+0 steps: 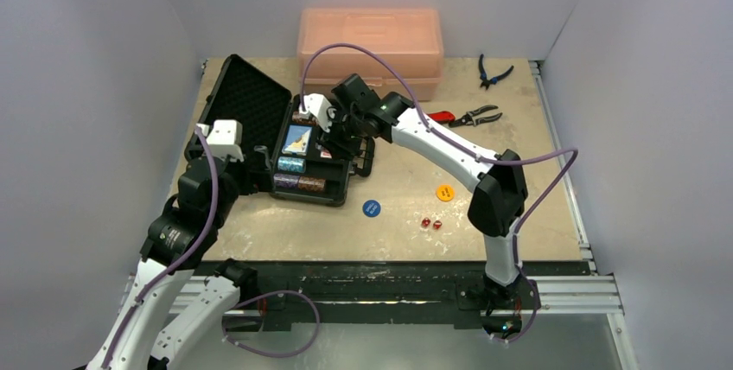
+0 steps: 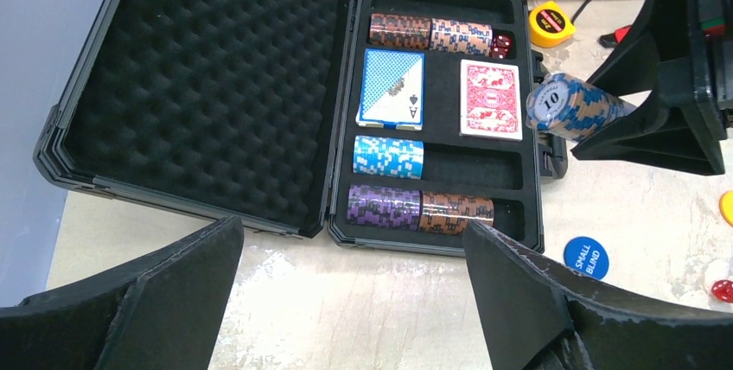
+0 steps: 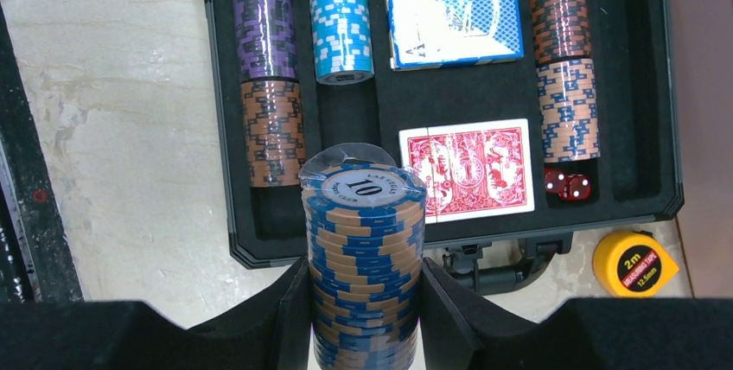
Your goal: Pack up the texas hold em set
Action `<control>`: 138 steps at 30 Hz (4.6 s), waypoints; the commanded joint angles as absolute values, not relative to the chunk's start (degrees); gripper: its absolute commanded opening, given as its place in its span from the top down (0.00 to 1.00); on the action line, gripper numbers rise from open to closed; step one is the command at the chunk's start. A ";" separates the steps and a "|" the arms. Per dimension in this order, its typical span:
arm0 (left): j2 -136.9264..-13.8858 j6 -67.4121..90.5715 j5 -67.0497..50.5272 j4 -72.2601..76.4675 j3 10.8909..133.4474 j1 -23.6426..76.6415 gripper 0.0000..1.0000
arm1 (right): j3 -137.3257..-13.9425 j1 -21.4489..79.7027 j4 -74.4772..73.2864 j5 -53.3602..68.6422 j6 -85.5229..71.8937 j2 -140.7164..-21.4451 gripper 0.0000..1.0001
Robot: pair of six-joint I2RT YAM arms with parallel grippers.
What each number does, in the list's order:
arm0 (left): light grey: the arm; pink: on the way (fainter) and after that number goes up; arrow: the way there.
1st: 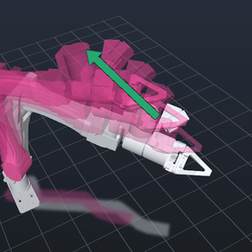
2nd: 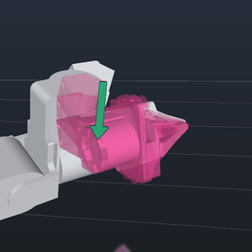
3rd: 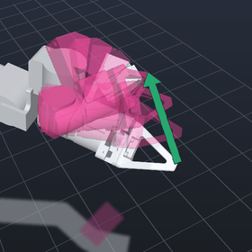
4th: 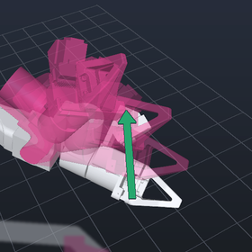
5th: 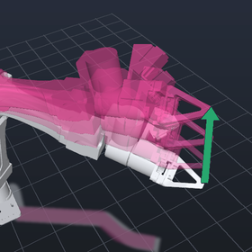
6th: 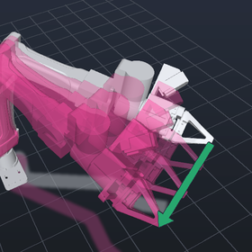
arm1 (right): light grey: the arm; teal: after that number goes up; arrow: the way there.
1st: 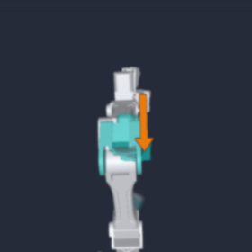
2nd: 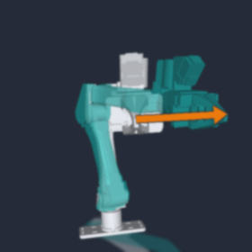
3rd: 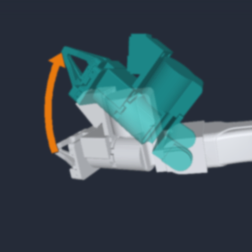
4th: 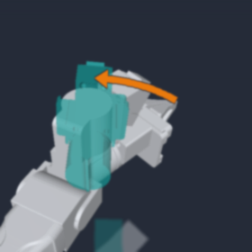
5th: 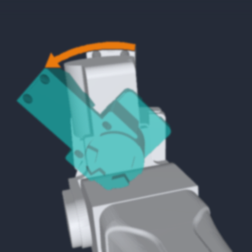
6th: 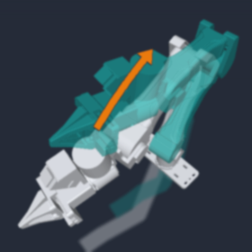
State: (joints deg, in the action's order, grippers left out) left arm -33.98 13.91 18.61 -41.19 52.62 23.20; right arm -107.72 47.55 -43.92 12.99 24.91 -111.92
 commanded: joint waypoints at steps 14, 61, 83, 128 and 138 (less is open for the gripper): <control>-32.04 13.53 21.64 -39.25 52.77 22.77 0.00 | -121.98 47.68 -51.29 12.92 25.00 -120.11 1.00; -32.17 13.67 21.40 -39.42 52.83 22.76 0.00 | -127.87 51.68 -52.12 3.80 25.31 -132.48 0.81; -32.34 13.63 21.62 -39.44 52.91 22.77 0.00 | -125.15 52.73 -49.63 2.03 25.54 -131.56 0.45; -35.58 13.23 22.51 -39.04 52.82 22.76 0.00 | -70.35 53.09 -11.59 -6.86 -7.60 -93.03 0.59; -35.54 11.85 26.45 -38.21 52.22 22.77 0.00 | -69.58 53.09 -8.87 -3.42 -6.76 -96.34 0.86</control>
